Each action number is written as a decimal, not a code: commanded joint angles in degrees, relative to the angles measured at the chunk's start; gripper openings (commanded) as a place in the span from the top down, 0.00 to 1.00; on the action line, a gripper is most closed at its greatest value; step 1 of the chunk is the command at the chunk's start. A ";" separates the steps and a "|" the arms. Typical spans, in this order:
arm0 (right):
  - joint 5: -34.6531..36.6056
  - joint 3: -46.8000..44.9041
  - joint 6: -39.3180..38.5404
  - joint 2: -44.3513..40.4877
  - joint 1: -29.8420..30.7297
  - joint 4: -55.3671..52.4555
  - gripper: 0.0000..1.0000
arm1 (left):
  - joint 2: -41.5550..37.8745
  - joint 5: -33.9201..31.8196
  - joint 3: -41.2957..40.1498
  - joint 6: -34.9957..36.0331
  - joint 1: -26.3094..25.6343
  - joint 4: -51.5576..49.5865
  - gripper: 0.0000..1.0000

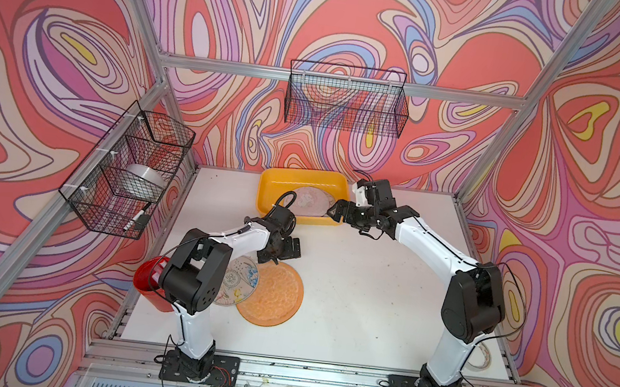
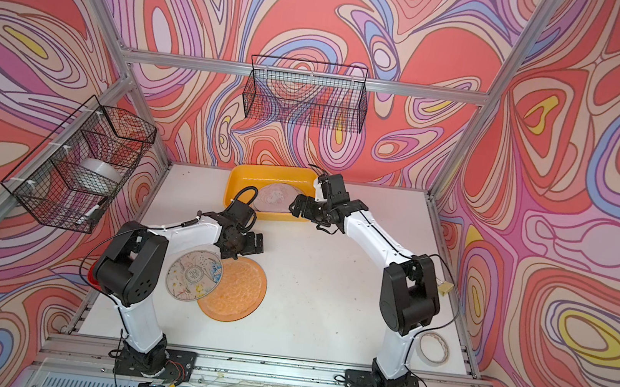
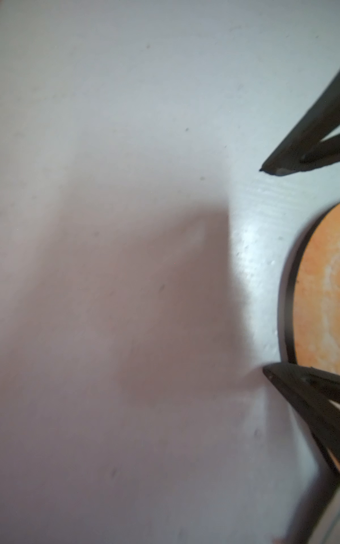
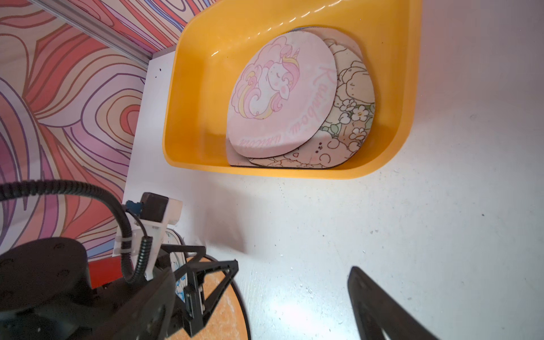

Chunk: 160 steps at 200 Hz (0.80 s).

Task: Put the coasters into the storage box
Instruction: Move the coaster to the center of the board.

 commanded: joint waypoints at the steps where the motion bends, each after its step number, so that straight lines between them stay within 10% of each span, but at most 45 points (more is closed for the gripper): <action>1: 1.17 -1.28 -0.46 -2.76 0.12 -0.11 0.07 | 3.50 6.01 0.61 -3.49 -3.63 -3.61 0.00; 71: 0.67 -5.57 -1.19 -5.69 0.12 -1.31 0.04 | -9.29 1.03 -0.40 -2.76 -5.05 -9.15 0.00; 160: 0.14 -5.49 -3.71 -6.52 0.12 -4.63 0.02 | -33.00 -4.63 -23.09 -10.57 -5.42 -22.98 0.00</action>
